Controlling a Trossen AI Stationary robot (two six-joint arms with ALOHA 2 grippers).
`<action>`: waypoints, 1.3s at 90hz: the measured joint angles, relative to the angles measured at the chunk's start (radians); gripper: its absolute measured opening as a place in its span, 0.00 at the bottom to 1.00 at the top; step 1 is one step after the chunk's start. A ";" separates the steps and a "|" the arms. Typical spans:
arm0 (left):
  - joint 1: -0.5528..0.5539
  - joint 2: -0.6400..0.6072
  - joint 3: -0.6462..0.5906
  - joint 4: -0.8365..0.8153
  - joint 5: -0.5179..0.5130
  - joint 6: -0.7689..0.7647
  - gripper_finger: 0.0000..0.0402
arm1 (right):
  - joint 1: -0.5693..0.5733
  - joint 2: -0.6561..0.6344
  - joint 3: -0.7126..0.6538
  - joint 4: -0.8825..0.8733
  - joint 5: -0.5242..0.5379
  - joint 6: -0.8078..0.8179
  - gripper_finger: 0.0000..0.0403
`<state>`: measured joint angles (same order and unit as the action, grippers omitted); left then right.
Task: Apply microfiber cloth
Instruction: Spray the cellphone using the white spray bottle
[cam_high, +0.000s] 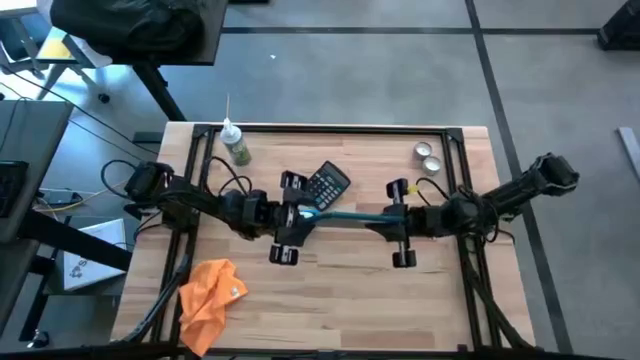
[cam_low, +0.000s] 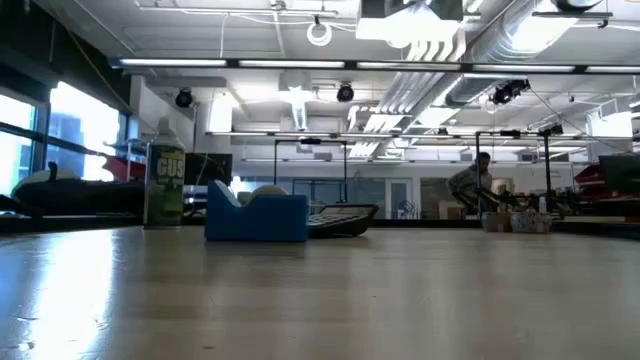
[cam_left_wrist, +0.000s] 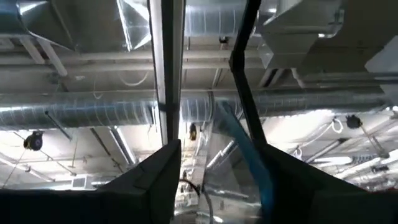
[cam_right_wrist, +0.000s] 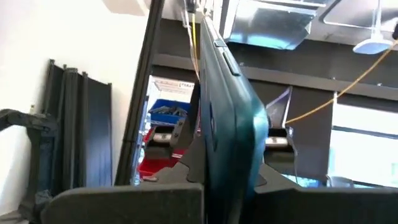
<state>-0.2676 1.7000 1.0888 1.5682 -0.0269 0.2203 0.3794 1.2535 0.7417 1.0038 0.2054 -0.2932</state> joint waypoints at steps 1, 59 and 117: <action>0.000 0.000 0.000 0.000 0.000 0.000 0.45 | 0.000 0.001 0.001 -0.002 0.000 0.000 0.00; -0.001 -0.001 0.012 -0.029 0.020 -0.010 0.45 | 0.000 0.004 0.004 -0.012 0.045 0.002 0.00; -0.001 -0.001 0.011 -0.073 0.003 -0.009 0.20 | 0.000 0.004 0.004 -0.016 0.053 -0.001 0.00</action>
<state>-0.2687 1.6993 1.0996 1.4948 -0.0235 0.2115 0.3794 1.2575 0.7453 0.9874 0.2588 -0.2940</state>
